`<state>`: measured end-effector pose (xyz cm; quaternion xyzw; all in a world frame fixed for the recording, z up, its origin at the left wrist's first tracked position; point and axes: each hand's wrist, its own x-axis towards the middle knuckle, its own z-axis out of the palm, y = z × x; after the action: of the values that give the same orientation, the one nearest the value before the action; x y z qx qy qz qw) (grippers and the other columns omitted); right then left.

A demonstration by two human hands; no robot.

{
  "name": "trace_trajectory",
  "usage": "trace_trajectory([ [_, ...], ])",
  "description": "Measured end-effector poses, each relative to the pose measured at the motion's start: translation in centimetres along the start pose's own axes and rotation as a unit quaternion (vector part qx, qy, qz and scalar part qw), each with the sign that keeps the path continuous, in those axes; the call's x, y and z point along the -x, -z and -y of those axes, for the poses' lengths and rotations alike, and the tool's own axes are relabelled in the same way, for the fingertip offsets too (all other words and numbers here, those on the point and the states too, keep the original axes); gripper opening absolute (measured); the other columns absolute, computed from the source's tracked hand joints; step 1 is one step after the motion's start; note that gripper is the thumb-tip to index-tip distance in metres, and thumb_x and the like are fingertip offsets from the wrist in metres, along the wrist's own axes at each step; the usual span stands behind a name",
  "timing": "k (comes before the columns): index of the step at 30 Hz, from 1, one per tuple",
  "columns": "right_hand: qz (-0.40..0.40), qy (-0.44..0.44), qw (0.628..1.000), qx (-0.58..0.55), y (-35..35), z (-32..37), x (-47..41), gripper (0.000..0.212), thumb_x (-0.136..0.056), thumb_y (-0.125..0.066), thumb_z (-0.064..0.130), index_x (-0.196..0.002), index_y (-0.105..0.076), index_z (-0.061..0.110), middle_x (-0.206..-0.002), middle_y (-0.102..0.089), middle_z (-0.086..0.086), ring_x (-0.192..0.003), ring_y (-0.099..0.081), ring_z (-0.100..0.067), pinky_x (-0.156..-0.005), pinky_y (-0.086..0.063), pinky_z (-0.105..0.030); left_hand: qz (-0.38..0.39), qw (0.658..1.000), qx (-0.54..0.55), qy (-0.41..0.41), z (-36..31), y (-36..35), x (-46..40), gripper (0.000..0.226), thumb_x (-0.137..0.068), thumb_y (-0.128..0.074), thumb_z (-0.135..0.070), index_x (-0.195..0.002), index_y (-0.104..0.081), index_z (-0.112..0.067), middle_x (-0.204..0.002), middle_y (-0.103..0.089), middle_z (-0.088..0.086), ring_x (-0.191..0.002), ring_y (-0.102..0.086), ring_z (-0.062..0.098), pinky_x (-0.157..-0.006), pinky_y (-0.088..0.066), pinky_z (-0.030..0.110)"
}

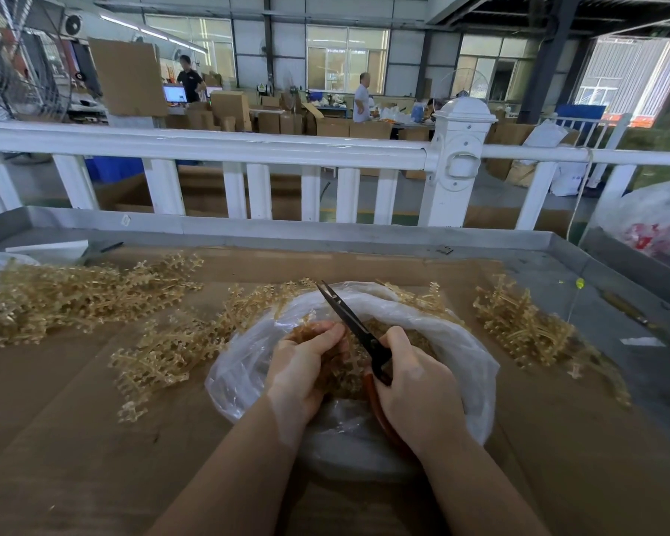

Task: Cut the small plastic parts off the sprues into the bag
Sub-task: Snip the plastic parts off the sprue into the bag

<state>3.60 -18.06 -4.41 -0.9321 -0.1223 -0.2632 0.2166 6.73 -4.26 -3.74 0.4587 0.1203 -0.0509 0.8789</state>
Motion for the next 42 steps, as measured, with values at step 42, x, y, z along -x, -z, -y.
trace_trajectory([
  [42, -0.039, -0.002, 0.999, 0.023, -0.56, -0.34, -0.19, 0.027, -0.077, -0.076, 0.02, -0.098, -0.061, 0.01, -0.071, -0.067, 0.001, -0.061, -0.065, -0.014, -0.052, -0.039, -0.015, -0.015, 0.996, -0.081, -0.025, 0.24, -0.46, 0.23, 0.015, -0.076, -0.073, 0.003, -0.068, -0.069, -0.009, -0.079, -0.073, 0.017, -0.074, -0.072, 0.03, -0.067, -0.058, 0.04],
])
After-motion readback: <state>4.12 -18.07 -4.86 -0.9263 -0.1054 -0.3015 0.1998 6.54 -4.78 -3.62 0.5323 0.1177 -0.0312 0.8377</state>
